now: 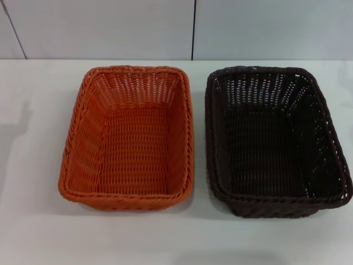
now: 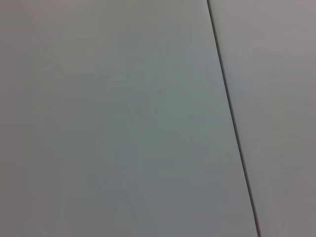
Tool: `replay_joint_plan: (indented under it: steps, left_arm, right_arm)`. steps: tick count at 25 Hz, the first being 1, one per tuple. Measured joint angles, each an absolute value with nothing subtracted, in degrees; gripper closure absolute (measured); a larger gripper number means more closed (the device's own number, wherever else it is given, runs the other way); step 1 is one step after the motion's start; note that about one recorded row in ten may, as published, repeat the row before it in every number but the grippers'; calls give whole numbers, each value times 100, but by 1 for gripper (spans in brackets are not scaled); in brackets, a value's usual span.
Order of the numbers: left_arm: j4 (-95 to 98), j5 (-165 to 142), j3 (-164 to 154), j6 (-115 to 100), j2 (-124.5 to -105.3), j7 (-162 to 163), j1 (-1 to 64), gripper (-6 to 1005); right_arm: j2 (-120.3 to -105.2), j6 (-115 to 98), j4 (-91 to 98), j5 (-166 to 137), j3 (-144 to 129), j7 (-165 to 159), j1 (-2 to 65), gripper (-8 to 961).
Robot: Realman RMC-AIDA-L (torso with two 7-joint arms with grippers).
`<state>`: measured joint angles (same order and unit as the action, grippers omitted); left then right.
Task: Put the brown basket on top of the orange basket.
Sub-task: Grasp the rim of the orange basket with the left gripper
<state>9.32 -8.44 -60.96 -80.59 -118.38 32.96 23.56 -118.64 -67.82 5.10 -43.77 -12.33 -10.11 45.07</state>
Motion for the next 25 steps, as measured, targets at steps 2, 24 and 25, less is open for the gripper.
replay_joint_plan:
  steps: [2, 24, 25]
  left_arm:
    - [932, -844, -6096, -8059, -11838, 3296, 2356, 186]
    - [896, -844, -6176, -8009, -11839, 3243, 2417, 185]
    - [896, -844, -6184, -8003, -11839, 3243, 2417, 185]
  right_arm:
    - [-11864, -6774, 510, -4377, -1234, -1011, 4518, 378]
    - [-11855, -6697, 510, -4377, -1195, -1011, 4608, 378]
    - [-11855, -6696, 510, -4377, -1195, -1011, 4613, 378]
